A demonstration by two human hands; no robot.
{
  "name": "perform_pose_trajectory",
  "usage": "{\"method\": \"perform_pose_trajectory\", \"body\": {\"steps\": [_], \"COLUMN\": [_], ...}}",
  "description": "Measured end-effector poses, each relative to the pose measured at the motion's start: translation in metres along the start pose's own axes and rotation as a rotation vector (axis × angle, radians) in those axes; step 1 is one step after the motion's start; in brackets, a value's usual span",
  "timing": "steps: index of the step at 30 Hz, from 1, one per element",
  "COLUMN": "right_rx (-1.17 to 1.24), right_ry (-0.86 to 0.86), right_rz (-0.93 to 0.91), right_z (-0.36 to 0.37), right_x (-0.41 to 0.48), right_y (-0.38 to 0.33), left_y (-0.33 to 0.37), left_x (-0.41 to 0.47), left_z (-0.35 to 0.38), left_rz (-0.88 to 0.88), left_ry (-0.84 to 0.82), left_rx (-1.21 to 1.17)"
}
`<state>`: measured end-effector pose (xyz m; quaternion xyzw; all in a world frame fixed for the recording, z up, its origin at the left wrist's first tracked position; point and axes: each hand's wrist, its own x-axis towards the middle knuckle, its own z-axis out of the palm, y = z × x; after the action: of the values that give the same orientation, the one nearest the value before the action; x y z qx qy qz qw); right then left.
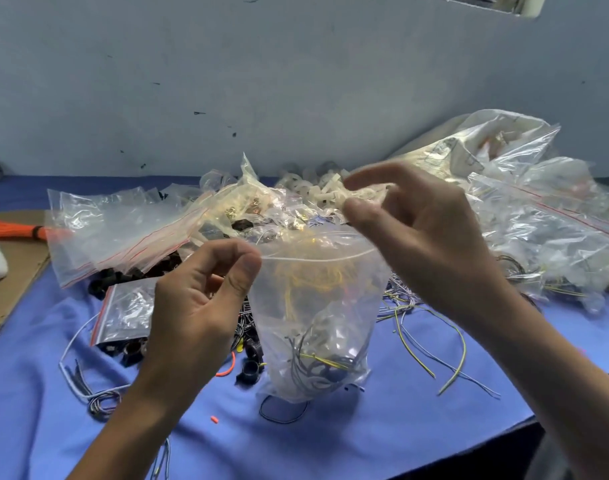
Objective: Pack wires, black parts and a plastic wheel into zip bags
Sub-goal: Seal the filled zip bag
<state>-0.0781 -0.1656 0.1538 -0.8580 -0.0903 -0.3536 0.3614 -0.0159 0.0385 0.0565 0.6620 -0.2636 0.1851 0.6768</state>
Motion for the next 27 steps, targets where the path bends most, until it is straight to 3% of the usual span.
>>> {"method": "perform_pose_trajectory", "body": {"steps": [4, 8, 20, 27], "right_rx": [-0.429, -0.492, -0.262, -0.249], "right_ry": [-0.362, -0.527, -0.503, -0.431], "right_rz": [-0.279, -0.323, -0.245, -0.172], "right_z": [0.019, 0.03, 0.033, 0.019], "right_x": [0.016, 0.026, 0.022, 0.017], "right_y": [-0.026, -0.033, -0.026, -0.002], "left_y": [0.002, 0.007, 0.007, 0.003], "left_x": [-0.002, -0.002, -0.004, -0.003], "left_z": [0.002, 0.005, 0.007, 0.001], "left_rz": [0.011, 0.024, 0.003, 0.013], "left_ry": [-0.003, 0.007, 0.021, 0.039], "left_rx": [0.007, -0.02, -0.04, 0.023]}}
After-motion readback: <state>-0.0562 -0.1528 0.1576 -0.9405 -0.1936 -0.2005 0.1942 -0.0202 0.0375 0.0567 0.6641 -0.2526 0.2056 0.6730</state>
